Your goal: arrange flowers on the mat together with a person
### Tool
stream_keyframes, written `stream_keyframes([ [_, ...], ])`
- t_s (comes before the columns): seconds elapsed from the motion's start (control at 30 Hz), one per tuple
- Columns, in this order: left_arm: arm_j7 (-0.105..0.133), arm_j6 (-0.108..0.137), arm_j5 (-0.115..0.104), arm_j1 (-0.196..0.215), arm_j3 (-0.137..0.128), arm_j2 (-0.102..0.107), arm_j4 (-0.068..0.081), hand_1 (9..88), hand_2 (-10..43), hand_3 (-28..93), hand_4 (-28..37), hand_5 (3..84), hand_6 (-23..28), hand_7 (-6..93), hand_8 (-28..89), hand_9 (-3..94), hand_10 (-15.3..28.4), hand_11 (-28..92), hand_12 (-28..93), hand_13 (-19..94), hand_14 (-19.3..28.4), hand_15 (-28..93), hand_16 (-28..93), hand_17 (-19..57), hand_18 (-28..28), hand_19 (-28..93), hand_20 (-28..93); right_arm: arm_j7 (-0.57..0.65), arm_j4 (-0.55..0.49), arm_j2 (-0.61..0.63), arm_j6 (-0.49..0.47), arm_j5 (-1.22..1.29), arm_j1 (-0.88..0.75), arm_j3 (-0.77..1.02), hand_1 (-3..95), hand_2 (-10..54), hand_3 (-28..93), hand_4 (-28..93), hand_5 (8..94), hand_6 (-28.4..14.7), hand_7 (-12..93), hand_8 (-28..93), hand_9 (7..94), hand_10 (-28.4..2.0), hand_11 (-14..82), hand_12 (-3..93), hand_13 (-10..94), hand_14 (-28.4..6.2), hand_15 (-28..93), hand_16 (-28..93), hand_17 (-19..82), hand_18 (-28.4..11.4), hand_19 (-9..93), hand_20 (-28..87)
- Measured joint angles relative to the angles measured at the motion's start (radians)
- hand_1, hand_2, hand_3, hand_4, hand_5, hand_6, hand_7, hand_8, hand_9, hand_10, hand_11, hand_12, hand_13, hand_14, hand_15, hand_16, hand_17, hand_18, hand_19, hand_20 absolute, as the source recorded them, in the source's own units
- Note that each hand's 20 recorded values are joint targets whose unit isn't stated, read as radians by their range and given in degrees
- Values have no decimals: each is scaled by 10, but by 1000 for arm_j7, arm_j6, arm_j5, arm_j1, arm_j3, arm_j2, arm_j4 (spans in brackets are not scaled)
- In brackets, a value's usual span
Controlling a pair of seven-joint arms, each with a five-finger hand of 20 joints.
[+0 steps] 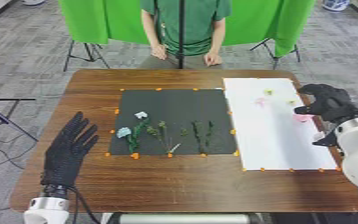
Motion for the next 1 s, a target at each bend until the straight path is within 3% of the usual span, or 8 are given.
stream_keyframes([
  [0.13,1,1,0,2,0,0,-1,272,-53,673,-283,299,34,129,-84,207,96,153,138,192,128,179,49,-111,211,382,89,3,134,33,139,-175,75,-117,358,-95,821,-283,408,-24,317,-171,409,-91,240,194,517,-88,683,135,244,-164,736,356],
  [0.2,2,1,1,3,0,0,-1,273,-53,672,-283,299,34,128,-84,207,96,152,138,192,128,179,49,-111,211,383,89,9,164,33,143,-250,99,-139,368,-95,820,-283,416,-17,327,-174,425,-88,250,195,534,-83,695,137,246,-165,747,361],
  [0.43,2,1,1,3,1,0,-1,272,-52,672,-283,299,35,128,-84,207,96,150,138,193,129,179,49,-111,211,382,89,16,169,28,-154,-314,201,-189,419,-95,836,-283,469,9,345,-188,493,-81,265,194,595,-65,672,182,263,-165,760,370],
  [0.9,1,1,0,3,2,0,-1,273,-50,671,-283,300,35,127,-83,205,96,148,139,196,130,186,49,-111,211,381,89,0,174,7,-206,-291,202,-188,440,-95,805,-283,482,35,374,-196,550,-74,364,225,611,-57,651,221,272,-162,762,374],
  [0.93,1,1,0,3,2,0,-1,273,-50,670,-283,300,35,128,-83,205,96,149,140,197,130,187,49,-111,211,382,89,-2,178,6,-211,-292,203,-192,448,-95,792,-283,494,37,387,-202,573,-72,345,262,622,-54,645,230,276,-162,764,377],
  [1.0,1,1,0,3,2,0,-1,272,-50,671,-283,300,35,128,-83,205,96,148,140,197,130,189,50,-111,211,382,89,-3,189,4,-212,-292,210,-207,484,-95,736,-283,534,37,458,-97,674,-64,255,390,662,-48,637,245,293,-162,773,385],
])
